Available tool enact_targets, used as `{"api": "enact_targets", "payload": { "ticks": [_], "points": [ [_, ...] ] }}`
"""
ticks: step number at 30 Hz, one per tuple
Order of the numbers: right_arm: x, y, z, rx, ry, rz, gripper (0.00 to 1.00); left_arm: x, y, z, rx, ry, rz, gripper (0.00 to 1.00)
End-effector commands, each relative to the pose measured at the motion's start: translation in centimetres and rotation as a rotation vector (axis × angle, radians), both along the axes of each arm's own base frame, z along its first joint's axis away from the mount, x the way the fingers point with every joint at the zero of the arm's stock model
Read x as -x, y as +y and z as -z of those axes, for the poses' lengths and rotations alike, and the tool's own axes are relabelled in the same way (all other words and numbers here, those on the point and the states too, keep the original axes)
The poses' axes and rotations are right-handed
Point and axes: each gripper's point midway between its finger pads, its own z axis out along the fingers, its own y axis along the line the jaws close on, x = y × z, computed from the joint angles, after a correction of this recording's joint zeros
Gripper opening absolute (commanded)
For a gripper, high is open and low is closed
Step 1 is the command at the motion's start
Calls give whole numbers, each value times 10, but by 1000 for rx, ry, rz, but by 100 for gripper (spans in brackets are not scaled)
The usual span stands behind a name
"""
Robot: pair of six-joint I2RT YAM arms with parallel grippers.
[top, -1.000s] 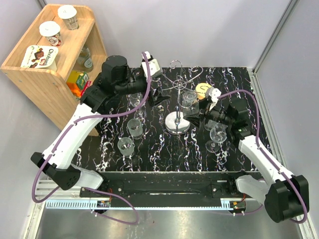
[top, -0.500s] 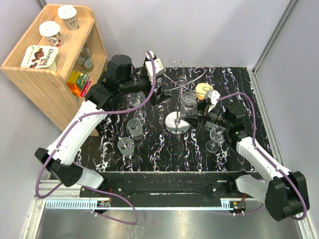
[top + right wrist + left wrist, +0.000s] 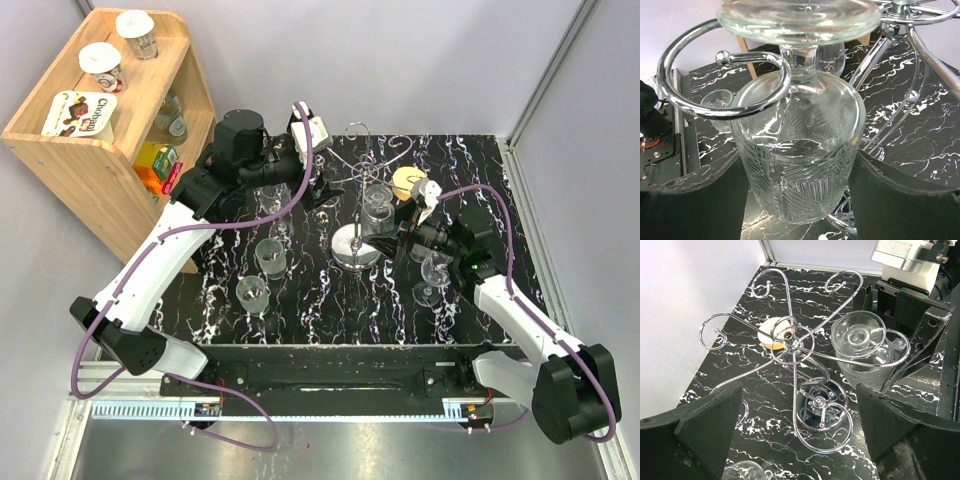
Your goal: Place the wine glass upside down on the wine glass rack
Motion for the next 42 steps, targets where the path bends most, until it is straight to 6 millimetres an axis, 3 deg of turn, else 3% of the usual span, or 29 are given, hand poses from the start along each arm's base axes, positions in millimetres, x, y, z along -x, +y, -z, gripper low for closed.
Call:
{"api": "enact_targets", "payload": {
  "ticks": [1,22,35,42],
  "points": [
    [9,5,-43,-44,-135,-34,0,-9,1,-16,25,-65,-25,99],
    [36,8,-54,-49,-139,-136,0,-25,0,-9,3,-61,-68,99],
    [35,-1,-43,-36,-128,-114,0,-20,5,-5,-12,-75,-68,99],
    [27,-8,-24,3,-116,-84,0,-18,6,-7,-11,-86,-65,99]
  ]
}}
